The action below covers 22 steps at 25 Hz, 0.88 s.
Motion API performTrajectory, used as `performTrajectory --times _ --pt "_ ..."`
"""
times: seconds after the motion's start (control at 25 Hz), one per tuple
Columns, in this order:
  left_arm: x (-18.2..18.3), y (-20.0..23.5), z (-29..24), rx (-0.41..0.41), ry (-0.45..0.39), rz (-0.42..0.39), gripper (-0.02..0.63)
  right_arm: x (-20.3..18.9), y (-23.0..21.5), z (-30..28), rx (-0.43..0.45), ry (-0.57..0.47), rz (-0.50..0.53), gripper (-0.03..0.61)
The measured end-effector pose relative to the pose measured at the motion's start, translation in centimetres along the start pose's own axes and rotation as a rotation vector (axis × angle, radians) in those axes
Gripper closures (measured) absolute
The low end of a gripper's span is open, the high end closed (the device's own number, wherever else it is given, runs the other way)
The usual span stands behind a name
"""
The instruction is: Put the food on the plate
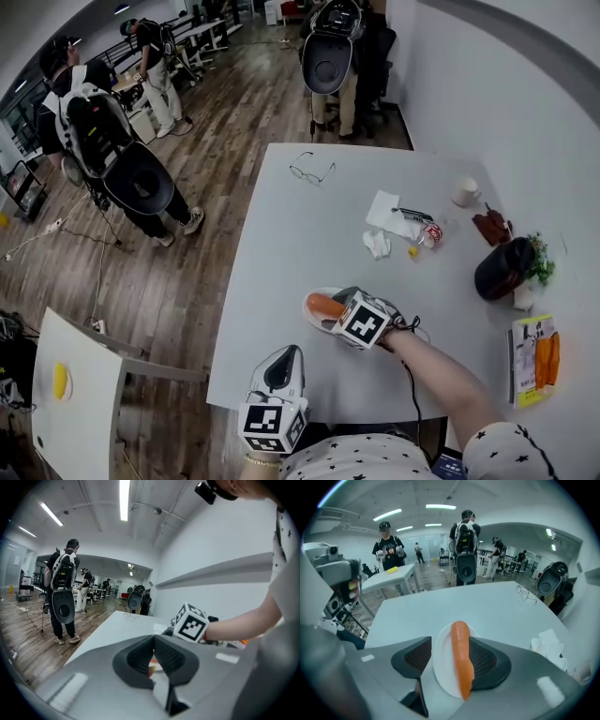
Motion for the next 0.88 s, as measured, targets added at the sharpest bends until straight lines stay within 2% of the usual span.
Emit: performTrajectory --times 0.08,0.2,0.32,0.44,0.52,0.64,0.88 --pt "0.3 -0.4 -0.1 -0.003 -0.007 -0.007 0.606 -0.4 1.5 3.0 -0.023 -0.149 -0.068 0.33" --pt "0.6 -1.0 -0.2 0.014 -0.021 -0.012 0.606 -1.5 3.7 7.5 -0.073 -0.408 -0.231 0.395" --pt "0.7 -1.5 -0.4 0.026 -0.037 -0.005 0.606 -3.1 5.8 10.3 -0.125 -0.557 -0.357 0.435" --pt "0.7 -2.1 -0.5 0.016 -0.045 -0.009 0.606 -4.8 7.3 11.9 -0.193 -0.639 -0.435 0.505" --pt "0.6 -2.7 -0.5 0.003 -0.045 -0.02 0.606 -5.7 8.1 12.5 -0.201 -0.685 -0.486 0.578" --pt "0.5 -3.3 -0.5 -0.009 -0.043 -0.032 0.606 -6.5 8.9 12.9 -0.194 -0.716 -0.528 0.578" --pt "0.8 -3.8 -0.5 -0.015 -0.04 -0.042 0.606 -6.6 9.2 13.2 -0.218 -0.689 -0.494 0.58"
Point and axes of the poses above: the fingertips, and each gripper's own axes: z backward along the fingers, y to its left, x out of its top, the point moved 9 cm from there along z, backward along the fingers, and after that the axes turned 9 degrees about -z, right-handed, at the moved point
